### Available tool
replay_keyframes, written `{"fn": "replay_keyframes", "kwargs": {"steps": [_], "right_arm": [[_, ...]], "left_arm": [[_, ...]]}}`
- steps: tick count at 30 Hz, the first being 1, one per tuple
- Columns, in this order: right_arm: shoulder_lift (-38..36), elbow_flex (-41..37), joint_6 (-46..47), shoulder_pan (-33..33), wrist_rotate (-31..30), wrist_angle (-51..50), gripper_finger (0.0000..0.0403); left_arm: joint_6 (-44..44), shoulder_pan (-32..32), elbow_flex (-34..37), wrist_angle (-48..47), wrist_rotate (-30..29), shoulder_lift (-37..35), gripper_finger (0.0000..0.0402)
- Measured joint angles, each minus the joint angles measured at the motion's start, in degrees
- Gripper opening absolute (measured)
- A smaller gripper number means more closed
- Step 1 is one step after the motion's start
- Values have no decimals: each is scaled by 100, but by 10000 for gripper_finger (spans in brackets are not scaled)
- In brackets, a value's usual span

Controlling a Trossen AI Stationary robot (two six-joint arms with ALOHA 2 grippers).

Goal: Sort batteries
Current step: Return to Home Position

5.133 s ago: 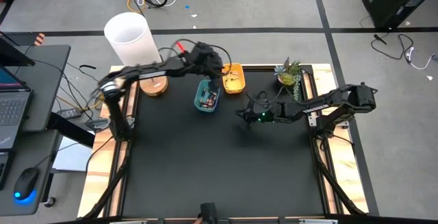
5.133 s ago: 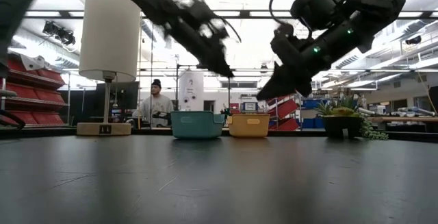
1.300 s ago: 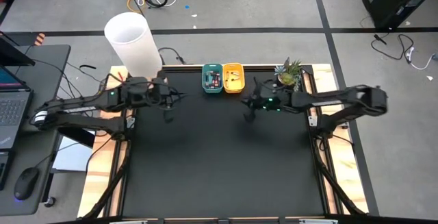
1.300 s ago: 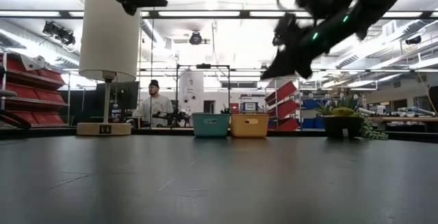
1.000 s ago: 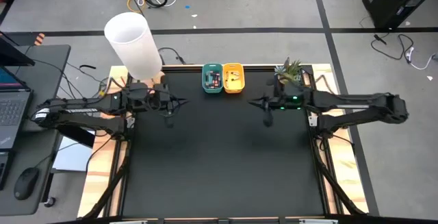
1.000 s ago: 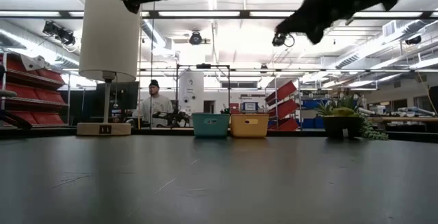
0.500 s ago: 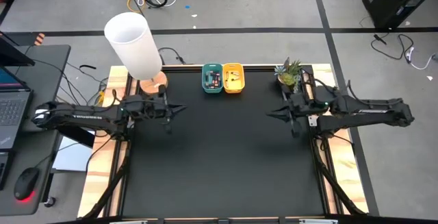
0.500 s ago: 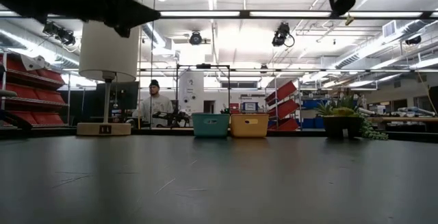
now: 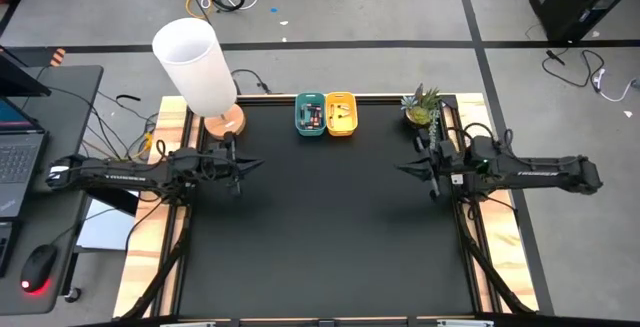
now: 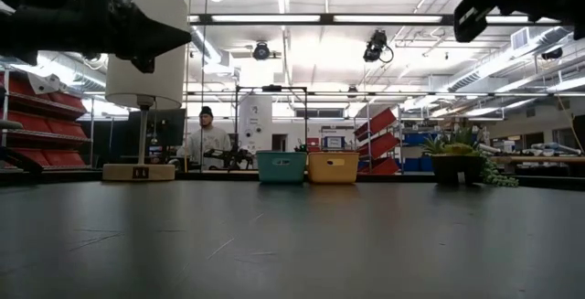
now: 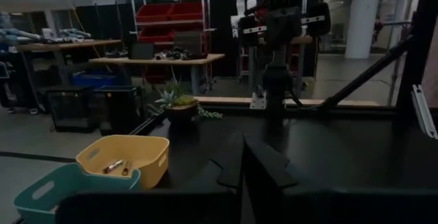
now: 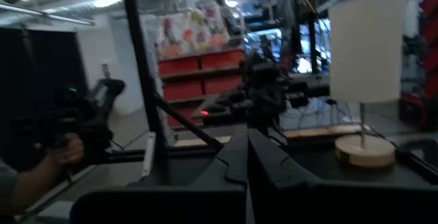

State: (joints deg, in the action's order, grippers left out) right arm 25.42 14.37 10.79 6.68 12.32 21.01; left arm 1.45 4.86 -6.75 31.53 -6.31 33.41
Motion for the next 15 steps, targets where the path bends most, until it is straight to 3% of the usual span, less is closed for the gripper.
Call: {"fn": "replay_keyframes", "kwargs": {"steps": [4, 8, 15], "right_arm": [[-443, -2, 13, 138, 397, -218, 0], [-770, -6, 15, 195, 419, -675, 0], [-800, -465, 300, 225, 283, -185, 0]], "left_arm": [[6, 0, 190, -3, -60, -265, 25], [-22, 0, 442, -32, -203, -521, 25], [-171, 0, 628, -117, -270, -907, 25]]}}
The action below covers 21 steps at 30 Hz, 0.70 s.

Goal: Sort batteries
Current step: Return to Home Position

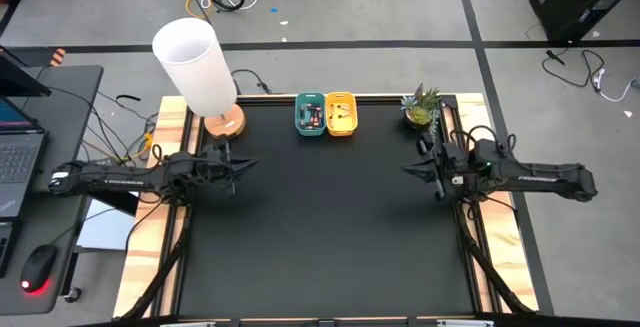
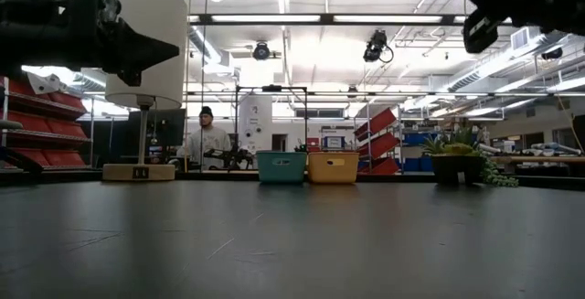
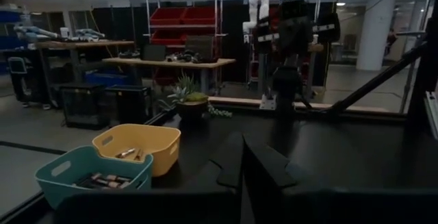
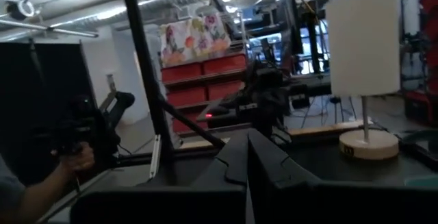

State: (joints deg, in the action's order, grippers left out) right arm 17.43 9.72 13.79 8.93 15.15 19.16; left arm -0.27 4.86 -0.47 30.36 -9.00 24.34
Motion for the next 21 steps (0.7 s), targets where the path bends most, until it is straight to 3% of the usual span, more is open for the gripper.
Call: {"fn": "replay_keyframes", "kwargs": {"steps": [6, 10, 21], "right_arm": [[-10, -390, 234, 0, -337, 317, 0], [-213, -547, 277, -24, -255, 344, 0], [-1015, -822, 279, -76, -101, 258, 0]], "left_arm": [[-66, -3, 0, -290, -204, -208, 25], [-193, 0, 0, -732, -544, -448, 25], [-276, -11, 0, -1677, -504, -1555, 25]]}}
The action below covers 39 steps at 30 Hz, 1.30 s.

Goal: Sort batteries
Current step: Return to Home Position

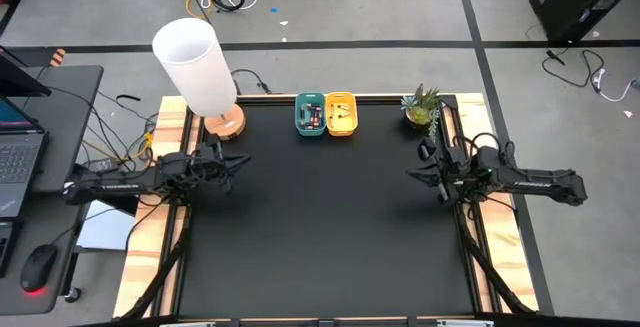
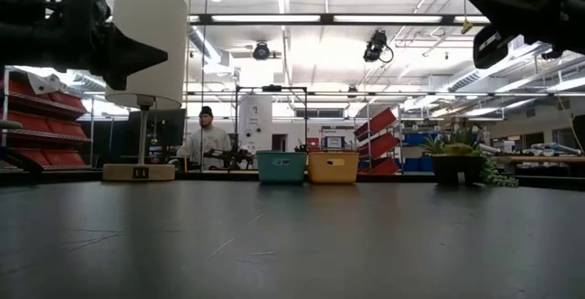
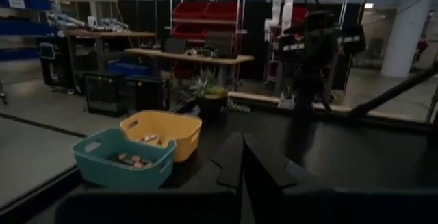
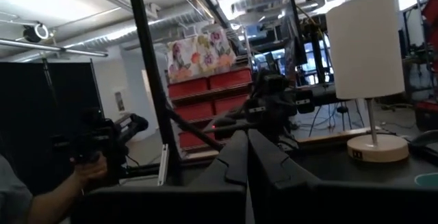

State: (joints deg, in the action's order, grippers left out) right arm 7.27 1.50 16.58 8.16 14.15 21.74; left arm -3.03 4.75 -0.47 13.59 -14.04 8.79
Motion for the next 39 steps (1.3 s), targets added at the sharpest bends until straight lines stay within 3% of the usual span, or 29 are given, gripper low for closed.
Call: {"fn": "replay_keyframes", "kwargs": {"steps": [9, 29, 39], "right_arm": [[-387, -119, 37, -1, 53, -419, 0], [-457, -117, -471, -221, -161, -1371, 0], [-455, -117, -463, -221, -262, -1239, 2]], "left_arm": [[-20, 0, 2, -954, 61, -887, 26], [67, -339, 2, -1165, 135, -869, 26], [131, -339, 4, -1117, 20, -859, 26]]}}
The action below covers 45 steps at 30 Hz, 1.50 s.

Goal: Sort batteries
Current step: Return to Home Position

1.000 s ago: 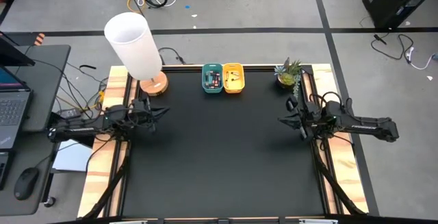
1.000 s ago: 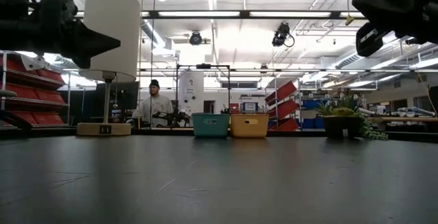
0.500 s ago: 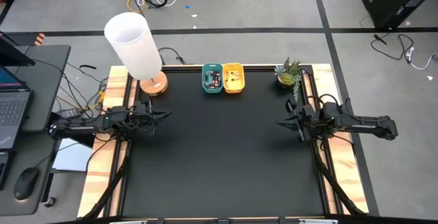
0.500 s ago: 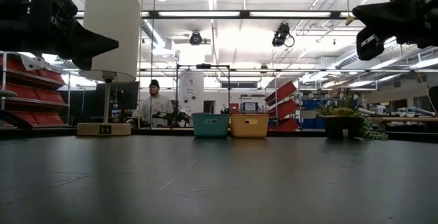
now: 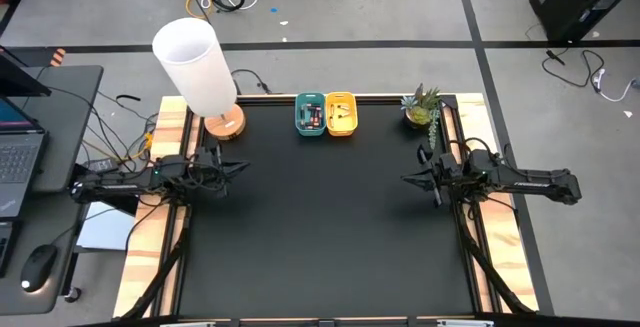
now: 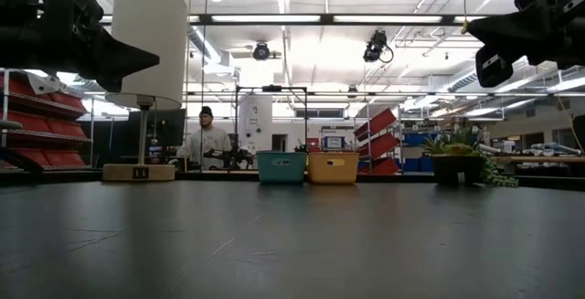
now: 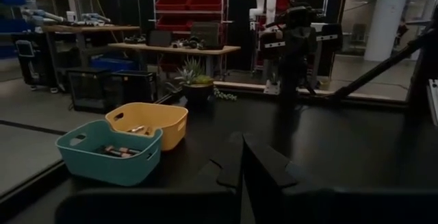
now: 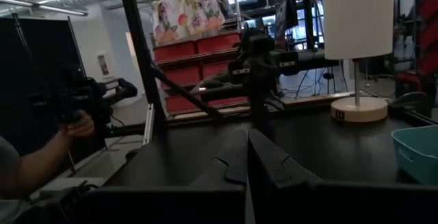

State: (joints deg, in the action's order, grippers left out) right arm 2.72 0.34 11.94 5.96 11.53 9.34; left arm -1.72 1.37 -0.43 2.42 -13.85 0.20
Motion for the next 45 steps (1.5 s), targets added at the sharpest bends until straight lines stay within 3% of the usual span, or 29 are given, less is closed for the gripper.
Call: {"fn": "replay_keyframes", "kwargs": {"steps": [8, 13, 45], "right_arm": [[-1, 0, -34, 0, 3, 0, 3], [-1, 0, -595, 0, 4, 2, 4], [0, 2, -570, 0, 9, 2, 4]], "left_arm": [[-4, 0, 0, 432, 0, 11, 26], [-5, 0, 0, 474, 2, 11, 26], [-4, 0, 0, 494, 15, 11, 26]]}}
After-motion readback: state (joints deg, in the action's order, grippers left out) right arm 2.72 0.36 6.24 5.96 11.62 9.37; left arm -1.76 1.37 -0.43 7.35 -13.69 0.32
